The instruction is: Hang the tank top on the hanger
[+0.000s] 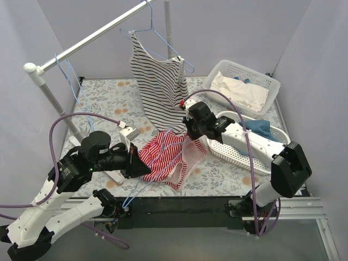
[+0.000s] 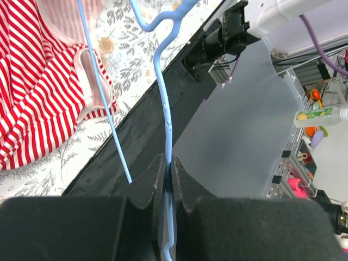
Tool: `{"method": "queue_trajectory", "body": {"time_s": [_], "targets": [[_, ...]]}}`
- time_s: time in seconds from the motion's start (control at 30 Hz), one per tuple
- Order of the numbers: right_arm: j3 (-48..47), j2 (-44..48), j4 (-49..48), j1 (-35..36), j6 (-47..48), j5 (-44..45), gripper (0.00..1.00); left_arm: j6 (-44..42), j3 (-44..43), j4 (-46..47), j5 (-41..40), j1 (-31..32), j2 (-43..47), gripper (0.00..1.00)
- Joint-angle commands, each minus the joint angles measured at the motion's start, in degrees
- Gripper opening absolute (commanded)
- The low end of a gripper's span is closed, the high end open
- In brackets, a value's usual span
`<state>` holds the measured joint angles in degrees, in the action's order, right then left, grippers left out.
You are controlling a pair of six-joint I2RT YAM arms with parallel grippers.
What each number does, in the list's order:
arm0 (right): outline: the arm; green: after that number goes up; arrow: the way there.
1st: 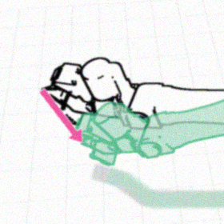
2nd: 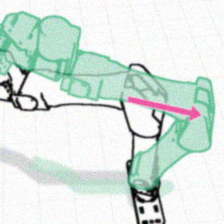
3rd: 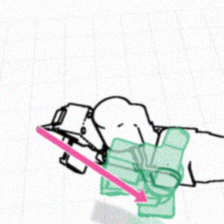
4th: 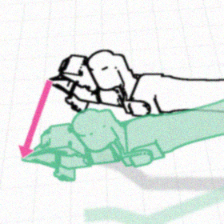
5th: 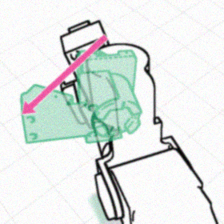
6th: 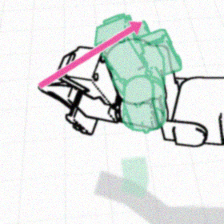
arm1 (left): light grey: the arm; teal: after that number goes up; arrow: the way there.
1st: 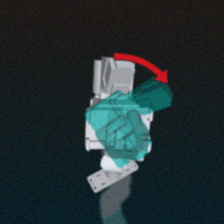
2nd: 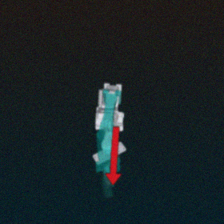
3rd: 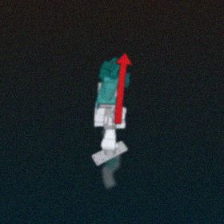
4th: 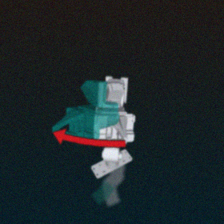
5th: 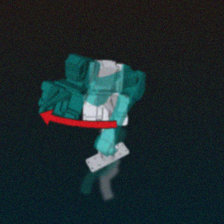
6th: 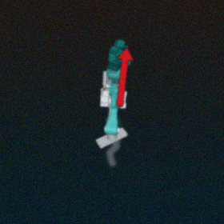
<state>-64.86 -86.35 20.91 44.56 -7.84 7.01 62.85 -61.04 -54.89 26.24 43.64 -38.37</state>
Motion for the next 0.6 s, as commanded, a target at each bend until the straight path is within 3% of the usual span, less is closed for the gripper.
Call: {"method": "queue_trajectory", "body": {"time_s": [0.0,0.4,0.57], "targets": [[-5.53,-1.72,2.82,-1.05,-1.13,-6.65,0.01,-1.32,2.67,1.37,2.33,0.13,-1.88,0.00],[-9.23,-0.84,6.25,-3.07,-0.95,-11.66,0.01,-3.17,7.86,8.31,-1.18,0.13,-6.01,0.00],[-10.90,0.03,7.13,-3.07,-1.48,-13.77,0.01,-2.56,10.67,16.82,0.47,0.22,-6.19,0.00]]}}
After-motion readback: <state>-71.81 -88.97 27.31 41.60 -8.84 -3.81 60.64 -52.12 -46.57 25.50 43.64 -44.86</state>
